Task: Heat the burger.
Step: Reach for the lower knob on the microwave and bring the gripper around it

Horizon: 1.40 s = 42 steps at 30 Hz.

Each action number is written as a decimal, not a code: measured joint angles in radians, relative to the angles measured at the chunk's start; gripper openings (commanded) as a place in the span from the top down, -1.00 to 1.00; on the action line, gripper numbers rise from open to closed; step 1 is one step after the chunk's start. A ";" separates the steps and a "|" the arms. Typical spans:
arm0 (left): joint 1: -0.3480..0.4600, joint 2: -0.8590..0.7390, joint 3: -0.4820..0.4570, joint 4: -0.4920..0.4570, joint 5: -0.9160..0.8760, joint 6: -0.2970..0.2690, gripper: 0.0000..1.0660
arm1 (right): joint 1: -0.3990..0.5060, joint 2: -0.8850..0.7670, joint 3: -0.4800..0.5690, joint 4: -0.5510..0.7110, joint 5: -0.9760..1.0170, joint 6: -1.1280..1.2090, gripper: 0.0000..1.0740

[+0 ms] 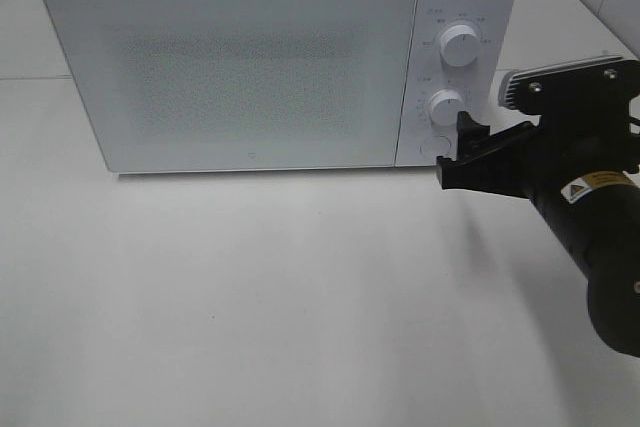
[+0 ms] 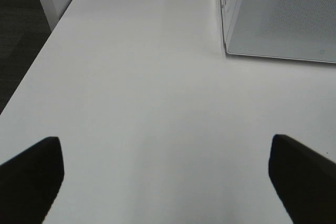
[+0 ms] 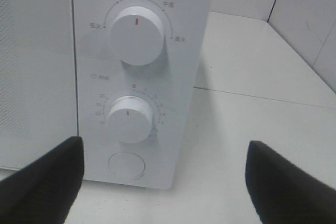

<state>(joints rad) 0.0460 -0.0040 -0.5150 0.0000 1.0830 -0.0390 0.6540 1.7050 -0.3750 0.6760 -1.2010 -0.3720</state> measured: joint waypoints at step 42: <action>0.000 0.000 0.000 0.000 0.000 0.000 -0.83 | -0.047 0.346 -0.358 0.018 -0.001 0.077 -0.59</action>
<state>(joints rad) 0.0460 -0.0040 -0.5150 0.0000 1.0830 -0.0390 0.6070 2.0510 -0.7330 0.6940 -1.2020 -0.2950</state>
